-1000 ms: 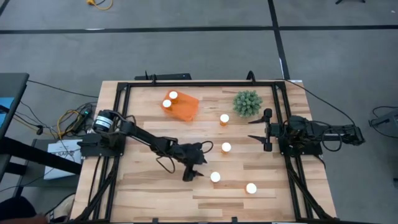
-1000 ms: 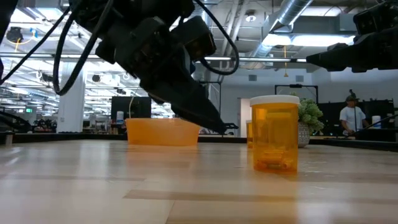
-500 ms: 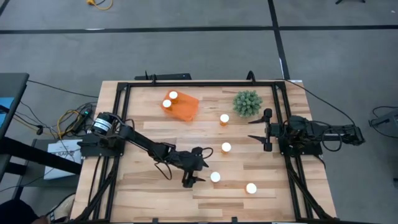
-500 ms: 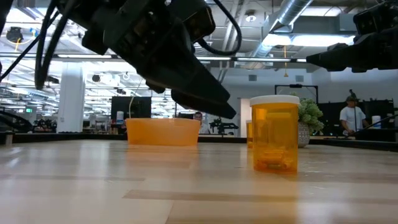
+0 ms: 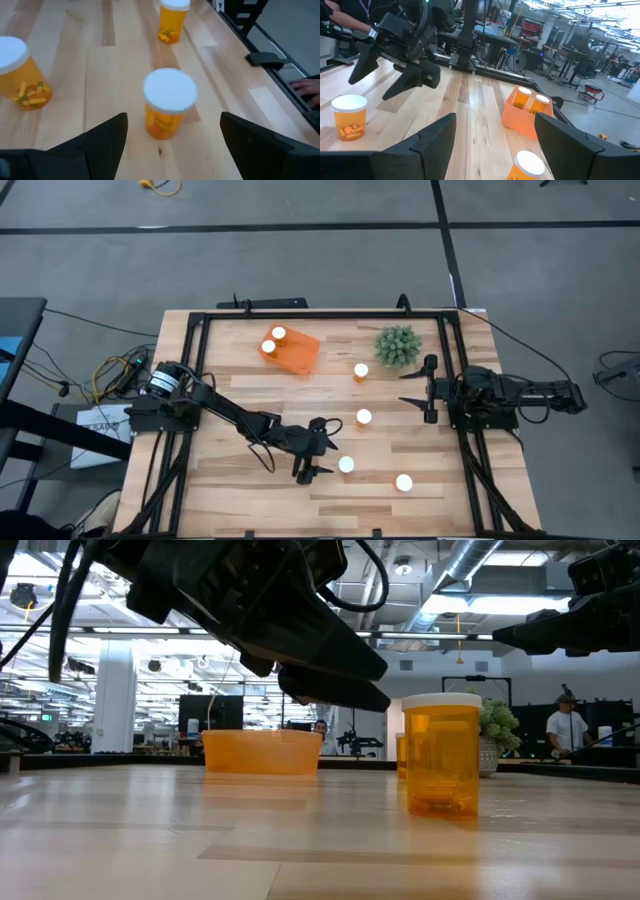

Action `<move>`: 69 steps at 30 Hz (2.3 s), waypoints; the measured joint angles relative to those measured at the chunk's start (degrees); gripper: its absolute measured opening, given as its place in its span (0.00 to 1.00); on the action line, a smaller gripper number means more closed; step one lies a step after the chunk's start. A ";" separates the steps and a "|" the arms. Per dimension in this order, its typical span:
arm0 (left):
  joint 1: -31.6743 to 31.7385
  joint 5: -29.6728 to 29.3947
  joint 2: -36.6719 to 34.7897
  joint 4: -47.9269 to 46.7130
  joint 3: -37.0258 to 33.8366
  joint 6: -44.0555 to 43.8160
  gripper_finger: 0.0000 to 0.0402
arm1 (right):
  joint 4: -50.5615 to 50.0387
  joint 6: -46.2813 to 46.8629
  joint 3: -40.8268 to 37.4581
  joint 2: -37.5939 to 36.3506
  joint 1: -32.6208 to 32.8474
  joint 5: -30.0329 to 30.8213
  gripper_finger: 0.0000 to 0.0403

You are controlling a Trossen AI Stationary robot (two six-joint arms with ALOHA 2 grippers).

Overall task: Pick and place pill bottles into a basket
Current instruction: Put the orange pill bottle into the orange bin

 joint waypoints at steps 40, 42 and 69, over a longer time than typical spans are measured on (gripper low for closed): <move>0.35 1.85 19.21 -1.66 18.33 0.27 0.75 | -2.86 0.01 -0.02 0.09 0.00 -0.01 0.66; 0.59 1.14 19.07 -1.53 18.93 1.16 0.73 | -3.32 0.01 -0.01 0.07 -0.01 0.00 0.66; 4.14 -7.57 11.60 -8.08 18.77 7.60 0.44 | -3.43 0.01 -0.02 0.00 0.00 0.00 0.66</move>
